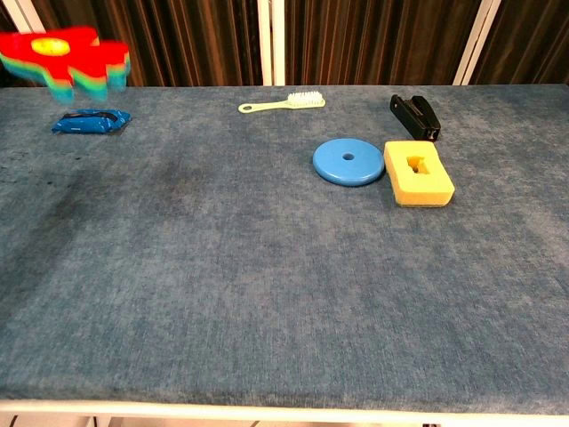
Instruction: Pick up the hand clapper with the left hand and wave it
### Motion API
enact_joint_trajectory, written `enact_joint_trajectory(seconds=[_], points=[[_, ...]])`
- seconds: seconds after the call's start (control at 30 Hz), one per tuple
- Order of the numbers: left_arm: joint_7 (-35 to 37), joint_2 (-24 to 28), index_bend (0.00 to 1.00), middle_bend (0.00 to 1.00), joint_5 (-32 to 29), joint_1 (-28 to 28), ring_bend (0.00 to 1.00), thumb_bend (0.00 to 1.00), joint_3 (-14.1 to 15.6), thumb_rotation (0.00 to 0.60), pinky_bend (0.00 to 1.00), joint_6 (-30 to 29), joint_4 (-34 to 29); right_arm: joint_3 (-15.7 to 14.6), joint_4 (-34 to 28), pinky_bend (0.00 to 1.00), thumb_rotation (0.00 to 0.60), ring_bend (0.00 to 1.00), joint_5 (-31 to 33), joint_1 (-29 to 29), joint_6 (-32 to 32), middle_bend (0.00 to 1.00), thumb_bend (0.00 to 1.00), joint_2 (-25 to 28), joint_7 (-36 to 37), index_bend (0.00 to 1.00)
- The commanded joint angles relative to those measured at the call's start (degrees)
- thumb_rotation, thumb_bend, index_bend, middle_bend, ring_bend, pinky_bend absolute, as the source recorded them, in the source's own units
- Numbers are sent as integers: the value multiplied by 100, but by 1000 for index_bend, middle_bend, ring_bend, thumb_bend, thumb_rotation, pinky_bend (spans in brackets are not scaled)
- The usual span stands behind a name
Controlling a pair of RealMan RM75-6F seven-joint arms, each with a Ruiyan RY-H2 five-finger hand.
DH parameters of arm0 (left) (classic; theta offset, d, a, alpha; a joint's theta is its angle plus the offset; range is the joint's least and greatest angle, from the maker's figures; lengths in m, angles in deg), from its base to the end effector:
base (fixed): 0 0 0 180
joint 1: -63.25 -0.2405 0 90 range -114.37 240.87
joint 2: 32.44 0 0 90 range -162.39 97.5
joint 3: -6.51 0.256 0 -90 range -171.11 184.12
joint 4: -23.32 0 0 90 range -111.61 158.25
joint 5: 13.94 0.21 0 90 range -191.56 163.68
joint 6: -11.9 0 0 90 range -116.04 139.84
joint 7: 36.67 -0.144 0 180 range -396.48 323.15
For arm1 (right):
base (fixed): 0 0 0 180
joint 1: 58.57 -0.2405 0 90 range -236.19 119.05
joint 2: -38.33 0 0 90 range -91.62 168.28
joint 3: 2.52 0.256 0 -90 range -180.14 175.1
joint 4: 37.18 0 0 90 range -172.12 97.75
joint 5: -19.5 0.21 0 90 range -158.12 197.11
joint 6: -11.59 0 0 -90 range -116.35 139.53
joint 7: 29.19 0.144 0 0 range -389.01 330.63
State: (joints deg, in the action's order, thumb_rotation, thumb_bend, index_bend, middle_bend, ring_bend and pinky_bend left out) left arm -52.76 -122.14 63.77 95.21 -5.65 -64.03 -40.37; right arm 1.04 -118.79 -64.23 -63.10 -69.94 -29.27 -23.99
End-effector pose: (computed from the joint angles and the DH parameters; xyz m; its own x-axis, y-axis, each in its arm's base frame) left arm -0.2391 0.3577 0.0695 0.5885 -0.2193 0.7782 0.7668 -0.1539 -0.6232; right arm -0.3515 -0.1837 0.1559 0.4201 -0.0411 0.9065 -0.9050 0.0539 0.4219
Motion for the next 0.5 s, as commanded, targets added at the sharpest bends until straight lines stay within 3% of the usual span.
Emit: enact_joint_trajectory(seconds=[0.03, 0.23, 0.33, 0.5], points=[[-168, -460, 1000, 1000, 539, 138, 1000, 663, 376, 600, 1000, -502, 634, 1, 1, 0, 600, 0, -1, -7, 10, 0, 311, -3, -6, 0], [584, -465, 1000, 1000, -352, -105, 1000, 660, -136, 600, 1000, -218, -386, -6, -8, 0, 600, 0, -3, -21, 35, 0, 311, -18, -41, 0], [532, -371, 1000, 1000, -928, -227, 1000, 659, -316, 600, 1000, 61, -1084, -9, -14, 0, 600, 0, -6, -21, 34, 0, 311, -17, -52, 0], [92, -517, 1000, 1000, -946, -278, 1000, 654, -171, 600, 1000, -27, -1205, -20, -14, 0, 600, 0, 6, -13, 46, 0, 311, -15, -59, 0]])
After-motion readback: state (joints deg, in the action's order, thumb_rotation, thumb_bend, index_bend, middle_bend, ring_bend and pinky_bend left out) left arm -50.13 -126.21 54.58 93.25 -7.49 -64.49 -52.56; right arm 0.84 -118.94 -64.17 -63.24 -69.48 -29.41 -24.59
